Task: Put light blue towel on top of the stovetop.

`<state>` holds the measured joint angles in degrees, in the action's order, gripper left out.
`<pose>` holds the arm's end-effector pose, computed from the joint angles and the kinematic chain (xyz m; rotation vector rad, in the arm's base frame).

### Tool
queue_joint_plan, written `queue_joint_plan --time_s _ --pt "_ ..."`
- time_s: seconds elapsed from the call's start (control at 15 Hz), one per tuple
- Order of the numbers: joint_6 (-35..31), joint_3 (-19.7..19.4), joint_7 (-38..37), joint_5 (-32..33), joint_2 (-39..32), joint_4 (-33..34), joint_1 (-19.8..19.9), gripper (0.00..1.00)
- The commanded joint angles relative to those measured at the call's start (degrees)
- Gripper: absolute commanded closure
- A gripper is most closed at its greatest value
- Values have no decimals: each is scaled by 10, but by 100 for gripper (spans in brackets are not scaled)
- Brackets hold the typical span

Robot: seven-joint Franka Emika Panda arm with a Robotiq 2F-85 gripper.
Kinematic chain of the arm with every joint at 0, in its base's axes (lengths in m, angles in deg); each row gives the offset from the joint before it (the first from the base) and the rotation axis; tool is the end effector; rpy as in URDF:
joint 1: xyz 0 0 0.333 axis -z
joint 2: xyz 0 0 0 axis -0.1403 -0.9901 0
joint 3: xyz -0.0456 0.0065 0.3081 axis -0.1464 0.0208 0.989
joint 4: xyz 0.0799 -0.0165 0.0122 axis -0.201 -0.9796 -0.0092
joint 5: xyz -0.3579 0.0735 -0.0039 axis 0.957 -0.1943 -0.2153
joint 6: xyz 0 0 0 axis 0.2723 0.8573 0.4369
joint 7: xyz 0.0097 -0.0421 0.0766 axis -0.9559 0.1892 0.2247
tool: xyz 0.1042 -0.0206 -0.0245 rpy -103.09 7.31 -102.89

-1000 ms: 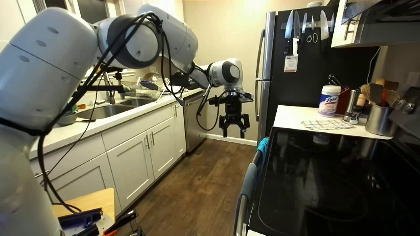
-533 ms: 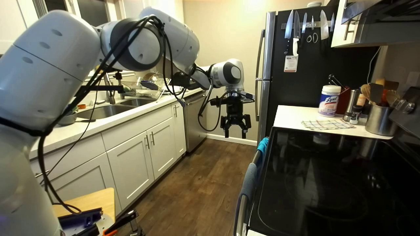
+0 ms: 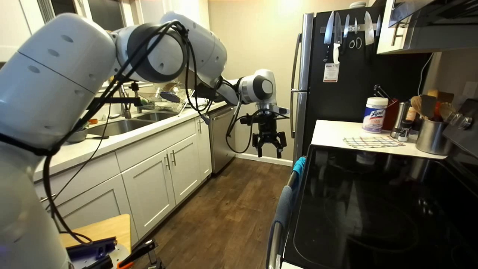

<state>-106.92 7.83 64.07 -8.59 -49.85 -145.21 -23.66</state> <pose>0.6590 0.2007 0.3004 2.8268 0.4683 -0.1912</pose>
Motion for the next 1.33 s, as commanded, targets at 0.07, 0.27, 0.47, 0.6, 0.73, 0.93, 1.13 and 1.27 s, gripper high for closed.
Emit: queue_joint_plan --time_s 0.07,0.27,0.47,0.6,0.73,0.93,1.13,1.27 --pt "-70 -7 8 5 -9 -36 -2 0" --pt "-119 -20 0 25 -4 -81 -10 0" --pt "-168 -34 -7 58 3 -132 -20 0" --pt "-199 -43 -14 81 8 -162 -28 0" --pt "-230 -55 -30 105 10 -187 -38 0" --pt "-281 -73 -57 136 12 -216 -50 0" --pt "-314 -91 -78 159 15 -237 -62 0" --pt "-335 -102 -92 176 17 -250 -67 0"
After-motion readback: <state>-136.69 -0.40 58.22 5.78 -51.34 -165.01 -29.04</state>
